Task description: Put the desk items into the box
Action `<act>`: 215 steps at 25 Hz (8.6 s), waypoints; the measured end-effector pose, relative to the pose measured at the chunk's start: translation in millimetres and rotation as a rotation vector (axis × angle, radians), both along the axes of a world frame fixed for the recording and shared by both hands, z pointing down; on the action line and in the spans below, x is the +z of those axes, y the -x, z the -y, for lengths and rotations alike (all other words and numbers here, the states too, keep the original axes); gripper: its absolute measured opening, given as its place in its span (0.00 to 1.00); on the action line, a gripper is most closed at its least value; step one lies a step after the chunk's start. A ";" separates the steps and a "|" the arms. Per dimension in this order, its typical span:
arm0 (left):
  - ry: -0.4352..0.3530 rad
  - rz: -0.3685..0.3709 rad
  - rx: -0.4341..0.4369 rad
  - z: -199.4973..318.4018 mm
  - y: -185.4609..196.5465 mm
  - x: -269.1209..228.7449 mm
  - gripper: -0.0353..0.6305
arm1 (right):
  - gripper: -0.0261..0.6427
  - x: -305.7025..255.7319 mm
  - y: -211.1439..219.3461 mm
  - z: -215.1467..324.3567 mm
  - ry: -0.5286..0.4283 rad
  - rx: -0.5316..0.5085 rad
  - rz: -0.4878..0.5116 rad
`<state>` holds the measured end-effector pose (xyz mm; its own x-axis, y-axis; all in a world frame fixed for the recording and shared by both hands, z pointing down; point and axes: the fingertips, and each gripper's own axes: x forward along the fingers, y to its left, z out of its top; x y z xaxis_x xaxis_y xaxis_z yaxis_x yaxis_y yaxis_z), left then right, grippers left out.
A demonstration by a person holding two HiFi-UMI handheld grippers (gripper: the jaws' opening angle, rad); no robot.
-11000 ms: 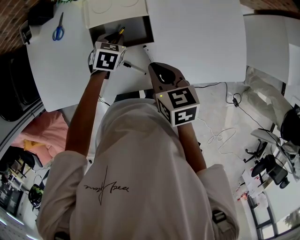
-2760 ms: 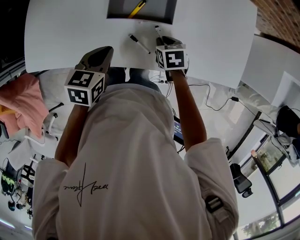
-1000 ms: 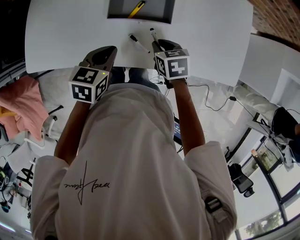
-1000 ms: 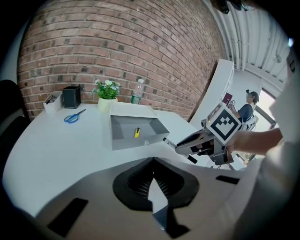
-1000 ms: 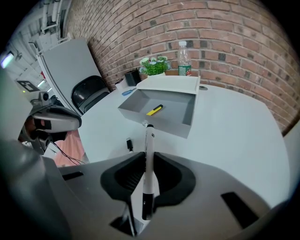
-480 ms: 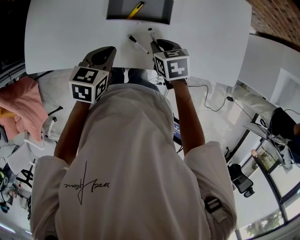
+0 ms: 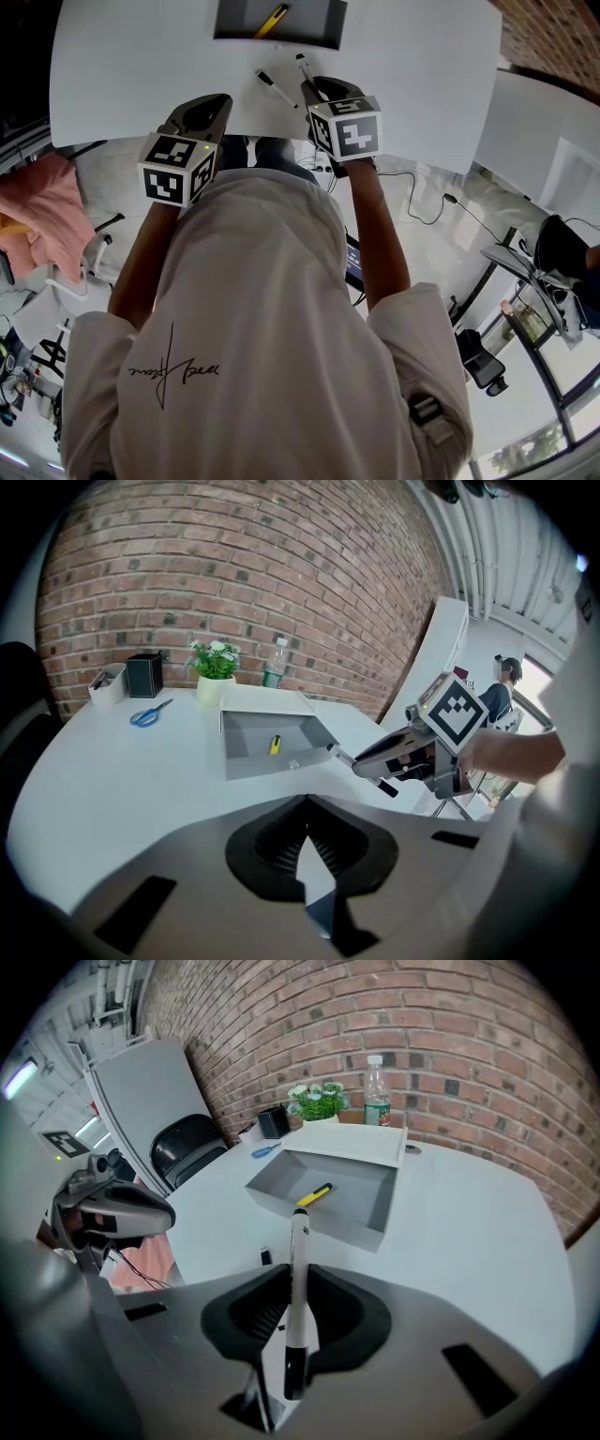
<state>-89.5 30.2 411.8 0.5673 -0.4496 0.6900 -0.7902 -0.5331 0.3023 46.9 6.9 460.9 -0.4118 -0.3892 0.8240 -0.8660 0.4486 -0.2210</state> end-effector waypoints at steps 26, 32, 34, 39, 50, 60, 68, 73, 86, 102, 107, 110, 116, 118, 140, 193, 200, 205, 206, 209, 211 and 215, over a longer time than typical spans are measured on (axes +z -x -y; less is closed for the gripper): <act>-0.014 0.007 -0.029 -10.5 11.0 -2.5 0.06 | 0.16 -28.4 1.3 31.0 -0.069 -0.060 -0.008; -0.019 0.005 -0.038 -6.9 10.6 -4.1 0.06 | 0.16 -39.4 0.1 41.5 -0.087 -0.085 -0.018; -0.020 0.004 -0.039 -5.9 9.9 -3.8 0.06 | 0.16 -39.0 0.0 44.1 -0.088 -0.094 -0.021; -0.015 0.004 -0.047 -5.6 10.5 -4.7 0.06 | 0.16 -40.7 3.1 51.3 -0.089 -0.113 -0.024; -0.010 0.002 -0.050 -10.4 18.1 -2.4 0.06 | 0.16 -45.7 16.7 66.2 -0.107 -0.130 -0.029; -0.010 0.002 -0.058 -10.3 26.9 -4.8 0.06 | 0.16 -45.1 23.9 75.5 -0.107 -0.134 -0.038; -0.006 -0.002 -0.067 -8.2 34.9 -2.5 0.06 | 0.16 -40.0 28.0 83.0 -0.099 -0.123 -0.039; 0.000 -0.002 -0.078 -4.6 38.5 -0.5 0.06 | 0.16 -36.7 25.1 91.6 -0.093 -0.119 -0.049; 0.015 0.004 -0.099 4.1 49.9 5.1 0.06 | 0.16 -21.8 26.4 108.3 -0.067 -0.113 -0.062; 0.033 -0.002 -0.129 9.7 68.8 9.8 0.06 | 0.16 -4.0 31.4 118.1 -0.043 -0.131 -0.110; 0.051 -0.021 -0.154 12.9 73.6 10.9 0.06 | 0.16 2.9 30.4 122.1 -0.038 -0.143 -0.141; 0.055 -0.016 -0.156 13.4 76.2 12.9 0.06 | 0.16 6.8 29.8 123.3 -0.028 -0.140 -0.146; 0.062 -0.015 -0.165 15.1 78.0 16.1 0.06 | 0.16 12.6 28.5 125.7 -0.009 -0.134 -0.146; 0.064 -0.015 -0.166 15.5 78.1 16.4 0.06 | 0.16 13.7 27.9 126.4 -0.004 -0.133 -0.146; 0.070 -0.008 -0.189 19.2 81.0 18.2 0.06 | 0.17 25.1 29.6 130.0 0.029 -0.177 -0.164; 0.035 -0.008 -0.122 18.5 43.1 8.8 0.06 | 0.14 -23.4 11.8 110.9 -0.102 -0.091 -0.035; 0.024 -0.006 -0.105 16.4 31.1 3.5 0.06 | 0.12 -30.8 11.1 91.7 -0.102 -0.092 0.003; 0.014 -0.007 -0.092 15.7 21.3 1.9 0.06 | 0.11 -33.3 10.9 75.7 -0.103 -0.085 0.029; 0.012 -0.007 -0.088 15.8 19.1 1.4 0.06 | 0.11 -33.5 10.4 72.7 -0.102 -0.082 0.034; 0.007 -0.003 -0.076 15.0 12.0 -0.1 0.06 | 0.10 -31.7 8.1 61.8 -0.095 -0.074 0.052; 0.004 0.000 -0.070 13.1 6.7 -1.2 0.06 | 0.10 -29.8 5.8 53.6 -0.088 -0.071 0.062; -0.003 0.011 -0.056 8.9 -3.5 -2.3 0.06 | 0.10 -28.1 2.9 39.3 -0.079 -0.071 0.080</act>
<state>-86.1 21.3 409.5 0.5334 -0.4827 0.6947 -0.8222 -0.4889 0.2916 44.0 -32.4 432.8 -0.5040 -0.4195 0.7550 -0.8125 0.5268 -0.2496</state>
